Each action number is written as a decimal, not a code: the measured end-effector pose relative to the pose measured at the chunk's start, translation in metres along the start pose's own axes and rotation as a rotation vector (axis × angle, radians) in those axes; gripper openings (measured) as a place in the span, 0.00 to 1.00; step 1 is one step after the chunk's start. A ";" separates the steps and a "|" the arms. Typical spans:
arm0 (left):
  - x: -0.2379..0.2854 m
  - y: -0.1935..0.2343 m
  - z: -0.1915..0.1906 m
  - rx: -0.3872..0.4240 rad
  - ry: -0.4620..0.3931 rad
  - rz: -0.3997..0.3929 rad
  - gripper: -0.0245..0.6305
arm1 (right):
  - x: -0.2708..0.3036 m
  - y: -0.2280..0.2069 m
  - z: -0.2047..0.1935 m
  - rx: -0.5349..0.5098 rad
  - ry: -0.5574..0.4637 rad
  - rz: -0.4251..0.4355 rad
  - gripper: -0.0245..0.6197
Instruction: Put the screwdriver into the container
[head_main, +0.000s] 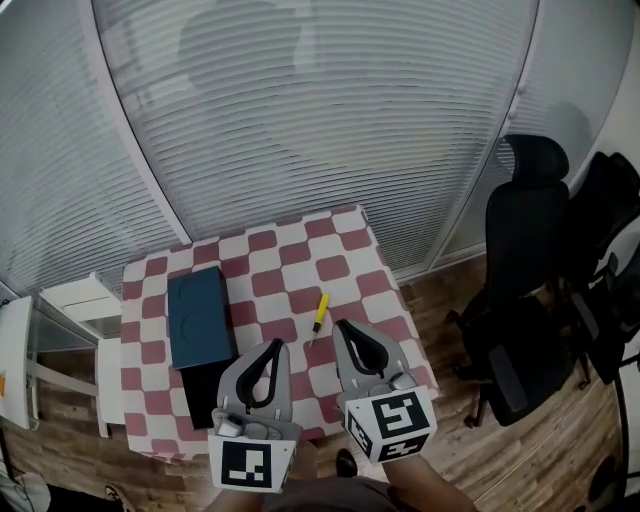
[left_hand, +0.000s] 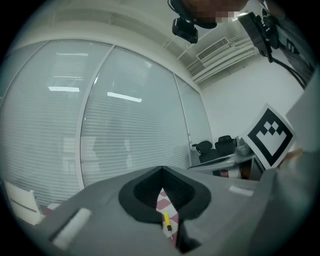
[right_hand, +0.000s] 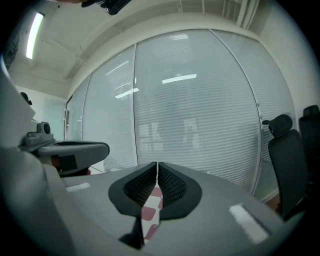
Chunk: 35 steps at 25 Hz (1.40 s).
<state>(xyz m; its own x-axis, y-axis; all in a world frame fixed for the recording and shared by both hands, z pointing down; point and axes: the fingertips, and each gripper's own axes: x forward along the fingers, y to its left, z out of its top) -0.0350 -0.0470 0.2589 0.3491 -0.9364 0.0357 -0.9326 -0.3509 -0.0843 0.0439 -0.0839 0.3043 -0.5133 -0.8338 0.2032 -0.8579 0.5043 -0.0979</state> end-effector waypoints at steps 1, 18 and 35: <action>0.005 0.004 -0.004 -0.007 0.009 -0.006 0.04 | 0.007 -0.002 -0.004 0.006 0.014 -0.004 0.09; 0.089 0.054 -0.099 -0.126 0.193 -0.111 0.04 | 0.114 -0.034 -0.117 0.101 0.302 -0.121 0.19; 0.122 0.077 -0.165 -0.238 0.325 -0.143 0.04 | 0.151 -0.057 -0.201 0.160 0.536 -0.223 0.29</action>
<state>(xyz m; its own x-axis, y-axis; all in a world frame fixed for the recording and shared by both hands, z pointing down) -0.0795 -0.1878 0.4215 0.4653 -0.8148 0.3458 -0.8851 -0.4312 0.1749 0.0196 -0.1932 0.5359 -0.2743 -0.6650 0.6947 -0.9575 0.2555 -0.1335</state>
